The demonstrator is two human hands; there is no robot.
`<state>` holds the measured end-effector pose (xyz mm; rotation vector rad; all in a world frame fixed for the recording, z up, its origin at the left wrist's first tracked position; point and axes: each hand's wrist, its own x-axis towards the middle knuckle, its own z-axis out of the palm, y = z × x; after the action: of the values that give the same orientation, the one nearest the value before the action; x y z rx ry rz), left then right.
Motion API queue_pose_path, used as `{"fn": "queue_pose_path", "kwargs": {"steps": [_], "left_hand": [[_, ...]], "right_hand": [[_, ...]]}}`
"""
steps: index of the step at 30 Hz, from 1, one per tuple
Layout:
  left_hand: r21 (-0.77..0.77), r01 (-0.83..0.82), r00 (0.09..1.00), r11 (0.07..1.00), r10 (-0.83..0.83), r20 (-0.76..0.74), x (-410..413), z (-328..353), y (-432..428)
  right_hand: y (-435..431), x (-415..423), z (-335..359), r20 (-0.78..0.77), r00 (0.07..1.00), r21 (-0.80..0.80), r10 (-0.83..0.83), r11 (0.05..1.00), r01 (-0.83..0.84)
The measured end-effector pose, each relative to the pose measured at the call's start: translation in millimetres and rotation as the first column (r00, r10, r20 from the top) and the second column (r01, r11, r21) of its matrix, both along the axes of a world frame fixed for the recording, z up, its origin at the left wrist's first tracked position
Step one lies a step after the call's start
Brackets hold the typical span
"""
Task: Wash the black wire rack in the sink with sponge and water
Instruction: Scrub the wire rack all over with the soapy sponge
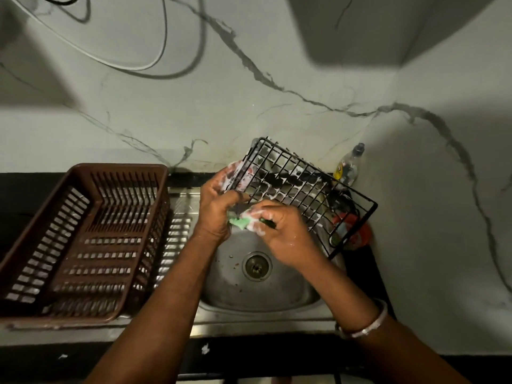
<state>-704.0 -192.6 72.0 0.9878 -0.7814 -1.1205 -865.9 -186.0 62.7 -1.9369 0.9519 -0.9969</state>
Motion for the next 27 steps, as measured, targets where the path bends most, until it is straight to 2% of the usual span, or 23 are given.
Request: {"fn": "queue_pose_path", "kwargs": {"steps": [2,5,9,12,16,19,21,24,27], "left_hand": [[-0.013,0.001,1.000,1.000,-0.001,0.019,3,-1,-4],[-0.037,-0.008,1.000,0.999,0.008,-0.002,2,-2,-5],[-0.052,-0.015,1.000,0.999,0.015,-0.001,-1,-1,-6],[-0.071,0.007,1.000,0.997,-0.006,0.014,-2,-4,-8],[-0.054,-0.010,0.999,0.998,0.012,0.041,-2,-8,-7],[-0.061,0.006,1.000,0.998,-0.004,0.024,-3,-11,-9],[-0.064,-0.006,1.000,0.998,0.008,0.028,-2,-11,-9],[-0.067,0.006,1.000,0.998,-0.004,0.024,-8,-4,-7],[-0.098,0.056,0.998,0.994,-0.052,0.046,-16,2,-8]], "right_hand": [[2,-1,-1,0.019,1.000,-0.094,-0.024,0.995,0.025],[4,-7,-8,-0.006,1.000,-0.131,-0.024,0.991,0.023],[4,-8,-7,-0.021,0.993,-0.127,-0.119,0.985,0.116],[8,-15,-12,-0.020,0.998,-0.121,-0.063,0.991,0.061],[8,-26,-16,-0.058,0.989,-0.080,-0.134,0.988,0.129],[14,-22,-11,-0.081,0.992,-0.086,-0.092,0.993,0.085],[5,-32,-12,-0.109,0.977,-0.082,-0.182,0.981,0.173],[-9,-30,-11,-0.143,0.893,-0.072,-0.426,0.905,0.420],[-11,-5,-2,-0.167,0.926,-0.079,-0.337,0.941,0.329]]}}
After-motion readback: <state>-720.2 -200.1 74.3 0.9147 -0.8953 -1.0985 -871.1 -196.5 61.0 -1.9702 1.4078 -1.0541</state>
